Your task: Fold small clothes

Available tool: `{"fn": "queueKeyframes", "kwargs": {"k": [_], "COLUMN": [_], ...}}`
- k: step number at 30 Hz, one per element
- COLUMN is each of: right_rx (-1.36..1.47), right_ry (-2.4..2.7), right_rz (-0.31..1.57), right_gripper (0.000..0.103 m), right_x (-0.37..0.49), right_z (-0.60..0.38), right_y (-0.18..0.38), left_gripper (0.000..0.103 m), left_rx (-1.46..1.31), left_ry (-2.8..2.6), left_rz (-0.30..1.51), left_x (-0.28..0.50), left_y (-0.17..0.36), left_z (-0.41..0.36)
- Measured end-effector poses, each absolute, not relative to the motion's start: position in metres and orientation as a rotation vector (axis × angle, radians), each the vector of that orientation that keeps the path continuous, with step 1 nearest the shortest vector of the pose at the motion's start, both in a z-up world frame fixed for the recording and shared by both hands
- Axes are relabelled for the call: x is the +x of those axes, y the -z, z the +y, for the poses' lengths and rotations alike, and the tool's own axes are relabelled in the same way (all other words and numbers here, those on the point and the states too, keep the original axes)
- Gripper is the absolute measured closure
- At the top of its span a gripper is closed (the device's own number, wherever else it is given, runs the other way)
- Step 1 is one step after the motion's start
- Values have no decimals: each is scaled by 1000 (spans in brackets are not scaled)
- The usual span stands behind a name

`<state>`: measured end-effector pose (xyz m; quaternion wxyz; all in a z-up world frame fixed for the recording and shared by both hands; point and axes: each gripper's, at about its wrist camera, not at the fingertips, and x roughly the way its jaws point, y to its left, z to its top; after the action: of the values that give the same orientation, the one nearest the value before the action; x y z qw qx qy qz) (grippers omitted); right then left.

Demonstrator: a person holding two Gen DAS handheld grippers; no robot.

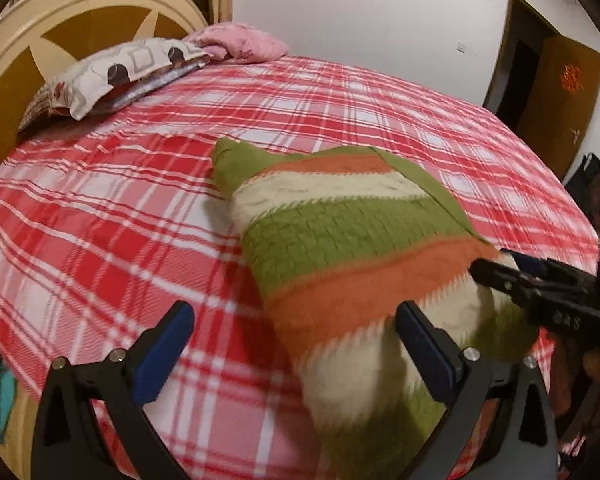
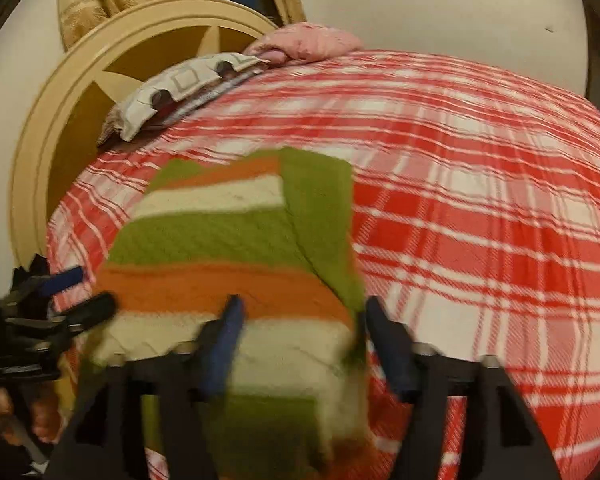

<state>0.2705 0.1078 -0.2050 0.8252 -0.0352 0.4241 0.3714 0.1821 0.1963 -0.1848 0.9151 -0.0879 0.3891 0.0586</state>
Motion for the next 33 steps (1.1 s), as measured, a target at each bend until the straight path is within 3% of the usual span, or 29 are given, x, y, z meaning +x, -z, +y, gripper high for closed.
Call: {"fn": "queueKeyframes", "kwargs": {"k": [4, 19, 33], "right_rx": [-6, -88, -89], "right_ry": [-748, -713, -711], "right_rz": [941, 564, 478], "right_gripper": [33, 33, 33], "right_x": [266, 151, 126], "right_z": [86, 29, 25], "right_y": [200, 88, 66], "left_gripper": [0, 0, 0], "left_rx": [-183, -169, -176], "left_ry": [-113, -68, -78], "left_rz": [791, 545, 507], "left_x": [156, 87, 77], "left_y": [175, 95, 88], "left_z": [197, 183, 182]}}
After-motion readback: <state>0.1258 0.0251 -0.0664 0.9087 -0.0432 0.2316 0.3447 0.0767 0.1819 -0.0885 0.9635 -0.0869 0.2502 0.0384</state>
